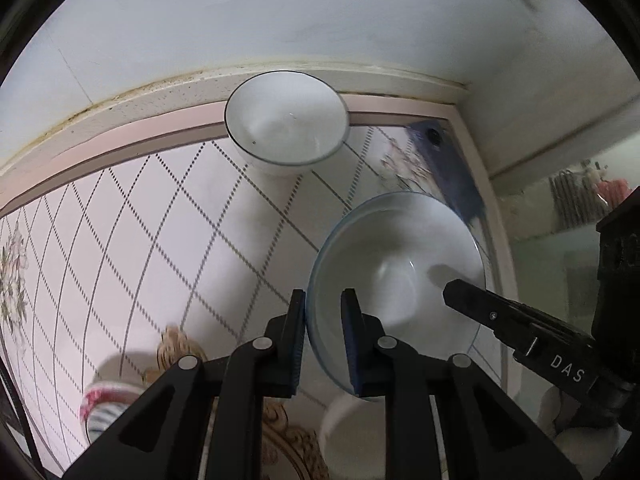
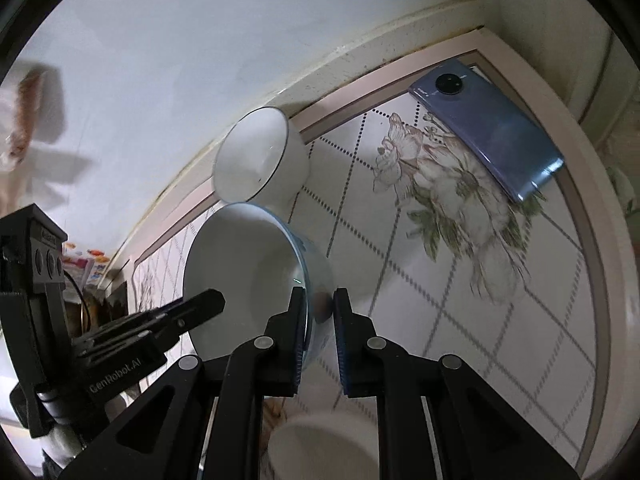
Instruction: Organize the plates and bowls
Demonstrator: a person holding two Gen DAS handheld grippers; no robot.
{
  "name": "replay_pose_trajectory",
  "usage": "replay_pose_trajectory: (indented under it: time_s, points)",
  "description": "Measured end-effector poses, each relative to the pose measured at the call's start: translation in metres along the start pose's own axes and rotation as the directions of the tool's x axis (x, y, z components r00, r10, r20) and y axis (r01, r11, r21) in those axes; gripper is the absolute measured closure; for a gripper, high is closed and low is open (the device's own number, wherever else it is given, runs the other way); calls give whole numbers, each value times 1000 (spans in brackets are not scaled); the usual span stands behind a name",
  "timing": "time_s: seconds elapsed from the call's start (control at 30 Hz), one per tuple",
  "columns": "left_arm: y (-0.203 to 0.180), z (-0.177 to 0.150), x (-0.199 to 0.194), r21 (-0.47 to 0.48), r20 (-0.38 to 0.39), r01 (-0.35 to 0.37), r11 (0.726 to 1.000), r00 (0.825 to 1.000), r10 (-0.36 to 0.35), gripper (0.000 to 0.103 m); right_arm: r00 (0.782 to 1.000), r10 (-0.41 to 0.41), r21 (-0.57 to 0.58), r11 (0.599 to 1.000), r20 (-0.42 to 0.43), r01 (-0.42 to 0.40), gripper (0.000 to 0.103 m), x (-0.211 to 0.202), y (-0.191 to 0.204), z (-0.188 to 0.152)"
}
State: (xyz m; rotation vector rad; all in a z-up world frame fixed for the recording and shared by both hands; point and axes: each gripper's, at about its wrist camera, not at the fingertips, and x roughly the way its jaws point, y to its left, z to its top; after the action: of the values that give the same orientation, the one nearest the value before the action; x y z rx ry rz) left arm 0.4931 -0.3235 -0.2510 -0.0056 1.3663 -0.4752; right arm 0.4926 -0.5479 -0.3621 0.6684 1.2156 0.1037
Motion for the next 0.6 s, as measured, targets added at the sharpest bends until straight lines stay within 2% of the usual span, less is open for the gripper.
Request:
replay_pose_trajectory:
  time_s: [0.17, 0.3, 0.47, 0.6]
  points:
    - [-17, -38, -20, 32, -10, 27, 999, 1000, -27, 88, 1000, 1, -3, 1000, 10, -1, 88, -38, 2, -36]
    - [-20, -68, -22, 47, -38, 37, 998, 999, -35, 88, 1000, -13, -5, 1000, -3, 13, 88, -58, 0, -68]
    - [-21, -97, -11, 60, -80, 26, 998, 997, -21, 88, 998, -41, -2, 999, -40, 41, 88, -61, -7, -101]
    - [-20, -108, 1, 69, -104, 8, 998, 995, -1, 88, 997, -50, 17, 999, -61, 51, 88, -53, -15, -122]
